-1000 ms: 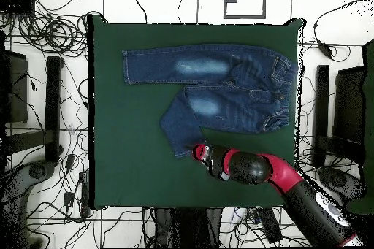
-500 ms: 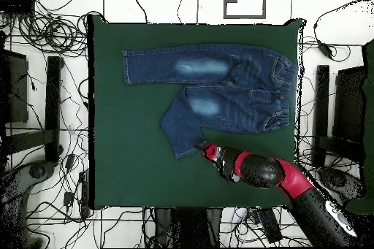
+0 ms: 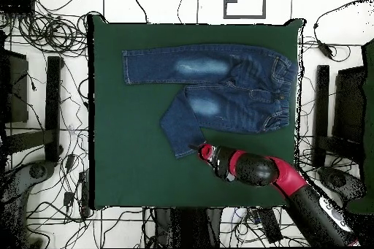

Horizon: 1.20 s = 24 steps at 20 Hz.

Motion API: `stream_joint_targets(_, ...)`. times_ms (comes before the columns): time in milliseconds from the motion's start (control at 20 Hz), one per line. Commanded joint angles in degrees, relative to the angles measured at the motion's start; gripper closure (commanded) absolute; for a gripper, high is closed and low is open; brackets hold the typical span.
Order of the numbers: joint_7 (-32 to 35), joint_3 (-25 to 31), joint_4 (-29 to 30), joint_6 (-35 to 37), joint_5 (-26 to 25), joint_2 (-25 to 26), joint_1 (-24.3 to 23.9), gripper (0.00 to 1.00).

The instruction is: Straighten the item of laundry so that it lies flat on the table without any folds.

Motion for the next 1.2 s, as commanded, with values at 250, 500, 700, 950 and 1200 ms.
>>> stream_joint_targets(250,-12.9,-3.8,-9.9,1.9,-3.5,4.9,1.9,0.0)
stream_joint_targets(500,-16.9,-3.7,-11.3,4.4,-3.4,6.2,-0.2,0.0)
stream_joint_targets(700,-18.8,-3.0,-11.6,6.7,-2.7,6.2,-1.5,0.0)
stream_joint_targets(950,-19.2,-2.0,-11.4,9.0,-1.8,5.7,-2.3,0.0)
stream_joint_targets(1200,-18.3,-1.5,-10.8,9.5,-2.0,5.2,-2.5,0.0)
